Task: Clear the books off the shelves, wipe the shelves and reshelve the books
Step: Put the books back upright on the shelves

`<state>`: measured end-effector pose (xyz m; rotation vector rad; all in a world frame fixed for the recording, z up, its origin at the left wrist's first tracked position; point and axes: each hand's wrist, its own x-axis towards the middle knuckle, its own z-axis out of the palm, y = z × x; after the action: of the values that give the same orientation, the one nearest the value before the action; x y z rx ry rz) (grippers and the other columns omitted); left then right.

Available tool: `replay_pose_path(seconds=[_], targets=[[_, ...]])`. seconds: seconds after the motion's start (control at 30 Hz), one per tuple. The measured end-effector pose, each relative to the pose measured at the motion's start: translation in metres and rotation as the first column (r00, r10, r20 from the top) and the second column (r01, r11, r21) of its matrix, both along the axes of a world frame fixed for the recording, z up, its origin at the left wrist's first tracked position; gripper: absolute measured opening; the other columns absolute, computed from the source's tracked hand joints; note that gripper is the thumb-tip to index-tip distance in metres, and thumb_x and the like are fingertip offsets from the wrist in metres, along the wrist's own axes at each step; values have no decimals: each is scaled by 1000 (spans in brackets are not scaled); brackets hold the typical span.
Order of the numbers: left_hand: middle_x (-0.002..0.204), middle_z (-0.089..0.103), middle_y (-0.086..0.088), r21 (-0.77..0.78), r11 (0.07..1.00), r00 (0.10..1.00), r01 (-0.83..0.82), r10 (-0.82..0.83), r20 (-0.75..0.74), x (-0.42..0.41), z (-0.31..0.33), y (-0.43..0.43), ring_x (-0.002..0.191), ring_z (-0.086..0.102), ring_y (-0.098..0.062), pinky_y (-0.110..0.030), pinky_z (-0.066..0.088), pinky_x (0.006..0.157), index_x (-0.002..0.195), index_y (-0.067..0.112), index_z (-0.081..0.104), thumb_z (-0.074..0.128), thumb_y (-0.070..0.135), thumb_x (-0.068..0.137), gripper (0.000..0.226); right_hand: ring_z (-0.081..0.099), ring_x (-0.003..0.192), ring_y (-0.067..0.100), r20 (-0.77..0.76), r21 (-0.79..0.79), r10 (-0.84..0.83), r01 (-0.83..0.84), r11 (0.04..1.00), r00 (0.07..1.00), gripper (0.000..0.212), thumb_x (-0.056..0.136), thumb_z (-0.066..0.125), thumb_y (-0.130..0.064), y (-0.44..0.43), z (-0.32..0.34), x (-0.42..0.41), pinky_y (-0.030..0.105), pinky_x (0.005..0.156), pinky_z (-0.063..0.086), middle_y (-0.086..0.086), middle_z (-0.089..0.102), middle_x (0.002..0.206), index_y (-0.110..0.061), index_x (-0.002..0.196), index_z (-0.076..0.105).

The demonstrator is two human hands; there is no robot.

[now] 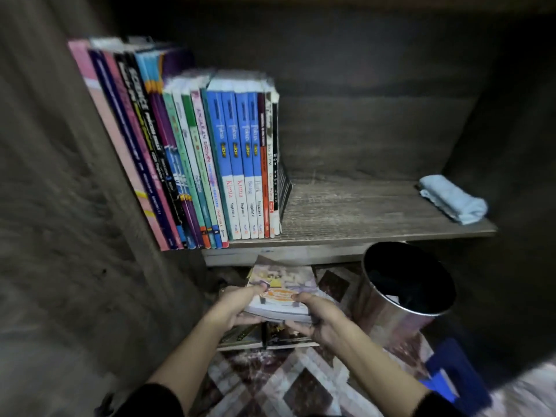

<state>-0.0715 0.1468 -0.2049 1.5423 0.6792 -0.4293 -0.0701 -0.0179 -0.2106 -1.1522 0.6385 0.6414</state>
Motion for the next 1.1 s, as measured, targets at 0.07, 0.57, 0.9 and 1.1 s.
replay_pose_path(seconds=[0.07, 0.57, 0.9, 1.1], targets=[[88, 66, -12, 28, 998, 998, 59, -59, 1, -12, 16, -10, 63, 65, -18, -21, 51, 41, 106, 1, 61, 70, 26, 85, 34, 57, 72, 30, -2, 15, -27, 27, 1000, 1000, 8, 89, 60, -3, -11, 19, -20, 29, 29, 46, 18, 56, 86, -2, 96, 55], [115, 64, -15, -29, 934, 926, 355, -348, 144, -70, 103, -96, 64, 67, -16, -19, 50, 44, 115, 10, 59, 66, 34, 87, 37, 55, 72, 28, 202, -28, -206, 216, 976, 957, 6, 91, 57, -2, -98, 138, -122, 34, 31, 49, 16, 54, 87, -3, 87, 54], [84, 66, -4, -149, 964, 905, 218, -143, 401, -52, 126, -136, 73, 64, -15, -31, 58, 57, 84, 15, 58, 71, 31, 83, 20, 61, 73, 27, 430, -128, -271, 356, 926, 861, 16, 83, 66, -4, -122, 155, -93, 30, 38, 53, 19, 59, 92, 2, 93, 56], [87, 66, -10, -220, 976, 930, 4, 77, 359, -23, 100, -144, 76, 64, -20, -24, 54, 44, 99, 5, 62, 72, 29, 82, 31, 61, 70, 21, 463, -196, -184, 303, 933, 867, 33, 82, 69, -8, -126, 132, -39, 26, 40, 50, 18, 62, 93, 9, 108, 59]])
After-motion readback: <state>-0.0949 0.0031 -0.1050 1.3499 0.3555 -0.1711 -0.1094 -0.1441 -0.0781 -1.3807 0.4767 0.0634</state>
